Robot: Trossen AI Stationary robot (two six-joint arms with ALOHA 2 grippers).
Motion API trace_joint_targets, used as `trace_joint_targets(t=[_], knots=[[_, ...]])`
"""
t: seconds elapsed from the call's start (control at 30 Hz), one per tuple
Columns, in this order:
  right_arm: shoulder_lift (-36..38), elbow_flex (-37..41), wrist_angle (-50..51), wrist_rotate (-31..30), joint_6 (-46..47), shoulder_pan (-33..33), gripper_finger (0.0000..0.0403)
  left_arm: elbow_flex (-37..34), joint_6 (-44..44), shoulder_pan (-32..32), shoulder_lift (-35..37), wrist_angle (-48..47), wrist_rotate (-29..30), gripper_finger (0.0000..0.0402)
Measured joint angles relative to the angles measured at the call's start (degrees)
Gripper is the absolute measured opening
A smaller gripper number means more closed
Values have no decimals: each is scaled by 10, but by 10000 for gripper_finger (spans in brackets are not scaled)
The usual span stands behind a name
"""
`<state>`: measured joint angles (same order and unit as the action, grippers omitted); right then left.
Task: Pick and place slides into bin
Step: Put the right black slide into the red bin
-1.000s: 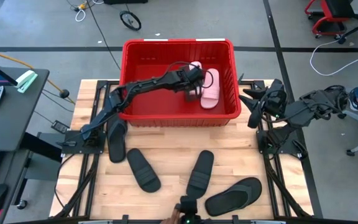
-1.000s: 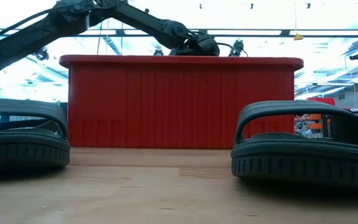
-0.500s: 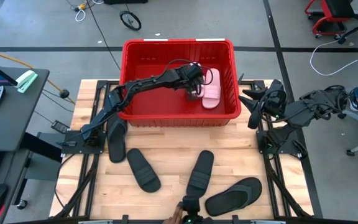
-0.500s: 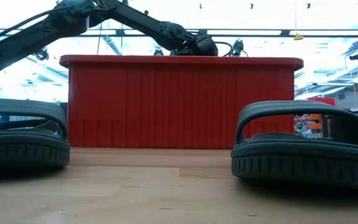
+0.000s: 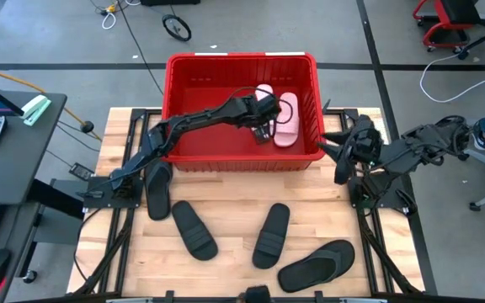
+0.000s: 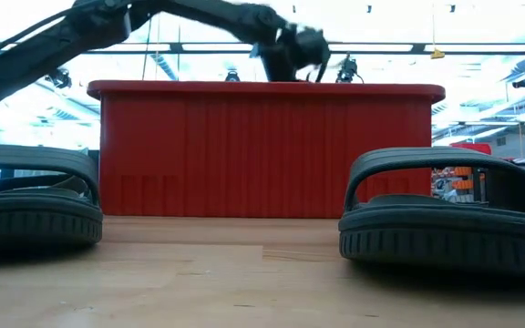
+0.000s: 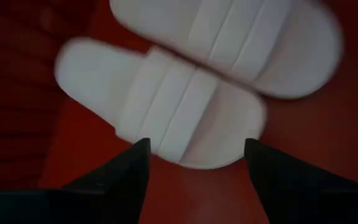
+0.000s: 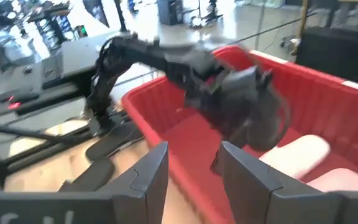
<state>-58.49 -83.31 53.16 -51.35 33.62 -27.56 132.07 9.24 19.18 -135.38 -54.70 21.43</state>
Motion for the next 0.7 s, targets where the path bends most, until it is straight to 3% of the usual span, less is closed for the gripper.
trace_joint_targets(t=[0.07,0.17,0.27,0.33,0.47,0.7], knots=[[-8,0,0,20,10,0,148,30,0,-18,4,-18,17,266],[-20,0,0,56,37,0,148,-3,8,-51,66,22,79,262],[-35,0,0,95,85,0,146,11,3,-84,123,19,158,254],[-46,0,0,110,119,-7,142,19,-19,-105,159,11,172,248],[-84,0,7,144,187,-30,137,20,-153,-160,234,-38,130,237],[-197,0,12,274,257,-99,135,20,-350,-270,328,-166,-34,208]])
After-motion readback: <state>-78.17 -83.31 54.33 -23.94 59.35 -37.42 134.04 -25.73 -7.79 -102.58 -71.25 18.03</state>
